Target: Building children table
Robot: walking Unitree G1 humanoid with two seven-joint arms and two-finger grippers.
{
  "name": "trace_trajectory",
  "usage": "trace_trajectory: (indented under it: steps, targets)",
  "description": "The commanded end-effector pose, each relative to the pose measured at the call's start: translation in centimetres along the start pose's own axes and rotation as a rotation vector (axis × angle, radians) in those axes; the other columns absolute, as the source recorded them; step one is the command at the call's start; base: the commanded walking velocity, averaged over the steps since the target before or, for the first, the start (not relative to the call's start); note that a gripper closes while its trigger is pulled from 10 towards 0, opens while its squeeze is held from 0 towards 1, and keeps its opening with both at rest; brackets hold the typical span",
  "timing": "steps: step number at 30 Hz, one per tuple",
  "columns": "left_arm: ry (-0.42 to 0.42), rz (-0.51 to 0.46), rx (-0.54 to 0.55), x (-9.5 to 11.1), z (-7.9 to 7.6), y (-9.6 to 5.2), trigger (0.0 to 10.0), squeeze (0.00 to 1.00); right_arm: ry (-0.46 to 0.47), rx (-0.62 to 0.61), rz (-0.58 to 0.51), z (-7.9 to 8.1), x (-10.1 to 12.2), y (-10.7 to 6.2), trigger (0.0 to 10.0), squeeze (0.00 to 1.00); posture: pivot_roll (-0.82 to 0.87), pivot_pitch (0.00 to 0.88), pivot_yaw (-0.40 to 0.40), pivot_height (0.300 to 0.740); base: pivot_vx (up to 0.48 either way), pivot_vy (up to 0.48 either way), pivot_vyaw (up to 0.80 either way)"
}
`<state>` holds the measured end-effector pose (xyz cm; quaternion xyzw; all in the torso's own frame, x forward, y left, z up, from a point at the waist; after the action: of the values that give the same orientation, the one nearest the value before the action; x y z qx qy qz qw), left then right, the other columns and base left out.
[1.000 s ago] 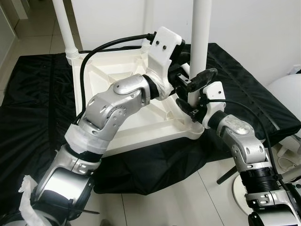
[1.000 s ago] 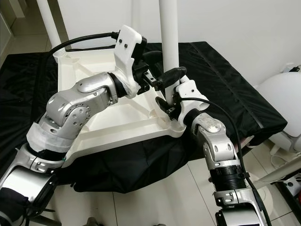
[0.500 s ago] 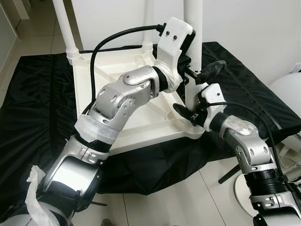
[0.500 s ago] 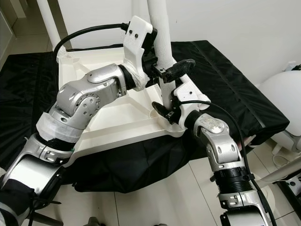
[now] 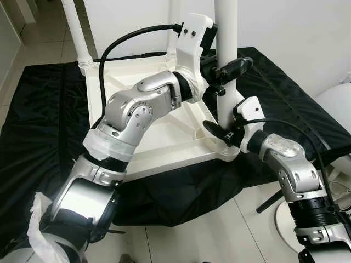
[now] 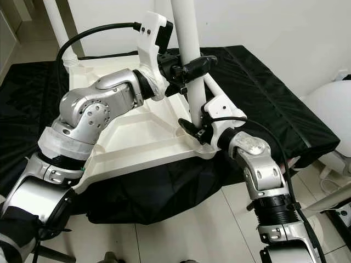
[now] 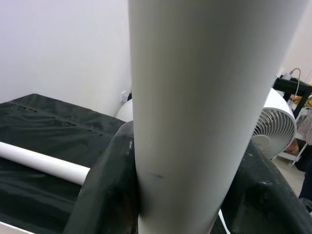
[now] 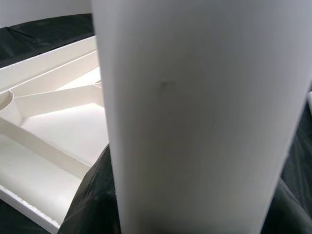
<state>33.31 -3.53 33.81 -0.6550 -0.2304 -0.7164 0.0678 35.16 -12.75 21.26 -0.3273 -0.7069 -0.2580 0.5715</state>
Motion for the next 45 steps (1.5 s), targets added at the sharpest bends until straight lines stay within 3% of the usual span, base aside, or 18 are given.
trace_trajectory:
  steps: [1,2,3,4,11,18,19,21,22,26,30,34,41,45]
  targets:
    - [0.004,-0.038,-0.332,1.0,-3.5,0.1,0.0,0.0,0.004,-0.045,-0.004,-0.8,0.1,-0.3,10.0,0.0,-0.04,0.06,0.025,0.74,0.0,0.0,0.0]
    - [0.008,-0.032,-0.328,1.0,-3.5,0.2,0.0,0.0,0.008,-0.05,-0.009,-0.8,0.2,-0.3,10.0,0.0,-0.04,0.06,0.025,0.74,0.0,0.0,0.0]
    - [0.047,-0.018,-0.313,0.9,-3.4,0.3,10.0,0.0,0.023,-0.07,-0.018,-1.1,0.3,-0.3,10.0,0.0,-0.04,0.056,0.025,0.74,0.0,0.0,0.0]
    - [0.034,-0.003,-0.291,0.8,-3.2,0.4,10.0,0.0,0.035,-0.099,-0.033,-1.5,0.5,-0.2,10.0,1.0,-0.04,0.052,0.023,0.74,0.0,0.0,0.0]
    - [-0.023,0.042,-0.056,1.9,-0.4,1.3,10.0,0.0,0.042,-0.201,-0.115,-2.1,1.6,0.2,10.0,1.0,-0.04,0.026,0.021,0.74,0.0,0.0,0.0]
    - [-0.064,0.05,0.015,1.9,1.0,1.4,10.0,0.0,0.027,-0.258,-0.128,-2.5,1.8,0.5,10.0,1.0,-0.04,0.031,0.032,0.74,0.0,0.0,0.0]
    - [-0.087,0.046,0.048,1.9,1.6,1.4,10.0,0.0,0.019,-0.283,-0.129,-2.6,1.9,0.6,10.0,0.38,-0.04,0.031,0.032,0.74,0.0,0.0,0.0]
    - [-0.074,0.041,0.08,2.0,2.0,1.5,10.0,0.0,0.026,-0.313,-0.131,-2.7,1.9,0.7,10.0,0.38,-0.04,0.037,0.029,0.74,0.0,0.0,0.0]
    - [-0.053,0.038,0.107,2.2,2.2,1.7,10.0,0.0,0.029,-0.348,-0.127,-2.7,1.8,1.0,10.0,0.0,-0.04,0.038,0.027,0.74,0.0,0.0,0.0]
    - [0.01,0.036,0.184,2.6,2.2,2.9,10.0,0.0,0.062,-0.474,-0.115,-2.7,1.2,2.2,10.0,0.0,-0.04,0.052,0.02,0.74,0.0,0.0,0.0]
    - [0.022,0.04,0.195,2.6,2.2,3.0,10.0,0.0,0.07,-0.492,-0.115,-2.8,1.1,2.4,10.0,0.0,-0.04,0.052,0.02,0.74,0.0,0.0,0.0]
    - [0.023,0.012,0.293,3.0,1.9,3.7,10.0,0.0,0.067,-0.62,-0.112,-2.0,0.9,3.7,10.0,0.0,-0.03,0.056,0.005,0.74,0.0,0.0,0.0]
    - [0.049,0.015,0.324,2.8,1.9,4.0,10.0,0.0,0.056,-0.664,-0.09,-1.9,0.4,4.0,10.0,0.0,-0.02,0.052,-0.004,0.74,0.0,0.0,0.0]
    - [0.091,0.017,0.344,2.9,1.8,4.1,10.0,0.0,0.002,-0.664,-0.071,-1.7,0.4,4.3,10.0,0.0,-0.02,0.046,-0.012,0.74,0.0,0.0,0.0]
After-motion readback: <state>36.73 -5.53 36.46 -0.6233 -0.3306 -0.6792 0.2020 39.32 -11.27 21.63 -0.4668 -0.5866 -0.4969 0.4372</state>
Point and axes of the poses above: a point about 5 cm out from each wrist's last joint towards the gripper, its own y axis pointing out of the wrist towards the gripper, its own x axis along the axis of the wrist's last joint, z = x × y, the point moved 4 cm from there along y, pointing out of the wrist towards the gripper, and after that the axes turned 5 degrees about y, right-handed, at the moved point
